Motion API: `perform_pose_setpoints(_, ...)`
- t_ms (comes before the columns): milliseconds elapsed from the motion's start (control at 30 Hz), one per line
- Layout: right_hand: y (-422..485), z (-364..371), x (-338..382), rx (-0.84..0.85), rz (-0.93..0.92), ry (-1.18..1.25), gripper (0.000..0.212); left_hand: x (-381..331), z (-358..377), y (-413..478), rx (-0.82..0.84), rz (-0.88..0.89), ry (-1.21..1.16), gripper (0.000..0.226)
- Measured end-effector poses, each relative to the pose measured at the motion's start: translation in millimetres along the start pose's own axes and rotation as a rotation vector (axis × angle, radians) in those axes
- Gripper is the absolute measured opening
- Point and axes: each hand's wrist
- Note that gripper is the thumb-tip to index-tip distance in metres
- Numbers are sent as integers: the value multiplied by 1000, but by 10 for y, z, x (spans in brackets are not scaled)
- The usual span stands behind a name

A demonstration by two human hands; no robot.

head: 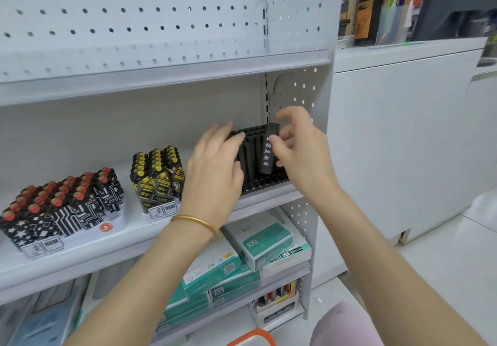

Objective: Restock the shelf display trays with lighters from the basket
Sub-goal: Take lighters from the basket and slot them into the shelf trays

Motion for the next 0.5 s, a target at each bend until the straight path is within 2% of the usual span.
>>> perform_pose_setpoints(133, -48, 152, -103, 38, -71, -149, 25, 11, 73, -67, 113, 44, -7, 51)
perform_pose_setpoints(267, -71, 192, -108, 69, -82, -247, 25, 32, 103, -84, 113, 54, 2, 54)
perform_pose_setpoints(433, -40, 133, -54, 235, -111, -291, 36, 40, 137, -85, 102, 64, 1, 56)
perform_pose_setpoints(500, -29, 118, -40, 227, -139, -357, 33, 30, 153, -89, 101, 66, 2, 57)
Point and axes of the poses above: each hand's wrist, its own y-axis towards the middle knuckle, its own z-axis out of the palm, x = y × z, and after that the axes turned 15 degrees about y, right-handed
